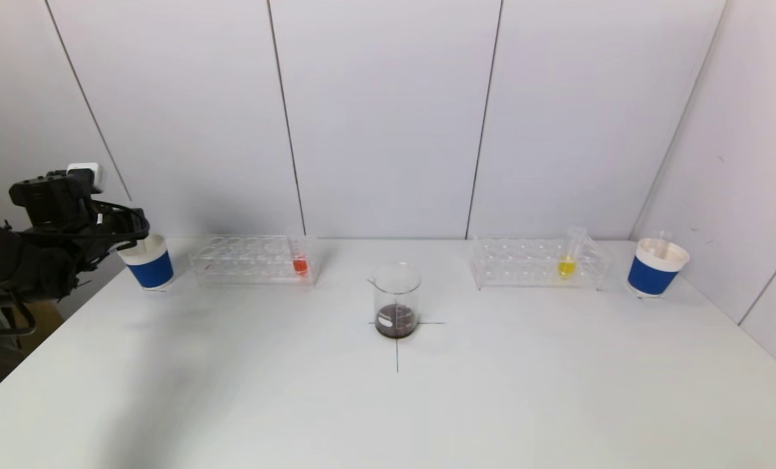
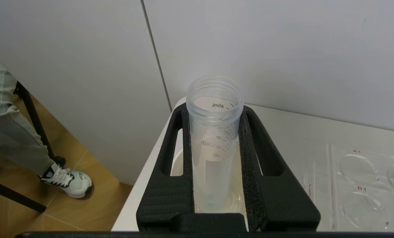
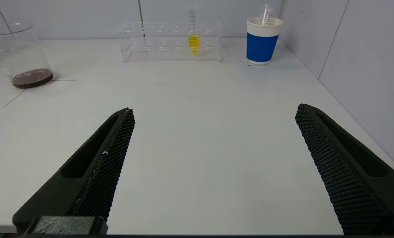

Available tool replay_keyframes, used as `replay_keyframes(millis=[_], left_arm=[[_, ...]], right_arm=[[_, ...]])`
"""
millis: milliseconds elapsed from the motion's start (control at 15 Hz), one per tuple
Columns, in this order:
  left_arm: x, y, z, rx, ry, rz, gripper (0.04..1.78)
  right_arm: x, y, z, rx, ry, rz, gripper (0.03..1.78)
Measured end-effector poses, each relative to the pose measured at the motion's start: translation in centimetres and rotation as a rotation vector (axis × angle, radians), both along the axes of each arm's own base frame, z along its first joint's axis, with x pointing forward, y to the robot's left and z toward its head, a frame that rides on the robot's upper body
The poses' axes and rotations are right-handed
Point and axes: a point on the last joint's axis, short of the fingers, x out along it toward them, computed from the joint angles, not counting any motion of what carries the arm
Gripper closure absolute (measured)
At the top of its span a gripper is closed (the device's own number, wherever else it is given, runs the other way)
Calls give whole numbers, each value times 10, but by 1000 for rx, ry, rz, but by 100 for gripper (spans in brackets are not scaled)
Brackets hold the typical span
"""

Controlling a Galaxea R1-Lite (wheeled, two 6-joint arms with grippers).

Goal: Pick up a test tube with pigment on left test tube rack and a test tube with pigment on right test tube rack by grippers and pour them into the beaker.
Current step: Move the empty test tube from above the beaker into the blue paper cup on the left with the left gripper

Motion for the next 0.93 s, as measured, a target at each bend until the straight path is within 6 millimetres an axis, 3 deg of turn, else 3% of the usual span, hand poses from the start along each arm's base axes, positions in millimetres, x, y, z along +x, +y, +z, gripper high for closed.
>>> replay_keyframes(millis=[533, 933], left_arm=[[-2, -2, -18, -6, 12, -8, 139], [-2, -2, -21, -10, 19, -9, 139]], right_arm=[[0, 0, 0, -1, 0, 0, 4], [0, 0, 0, 0, 0, 0, 4]])
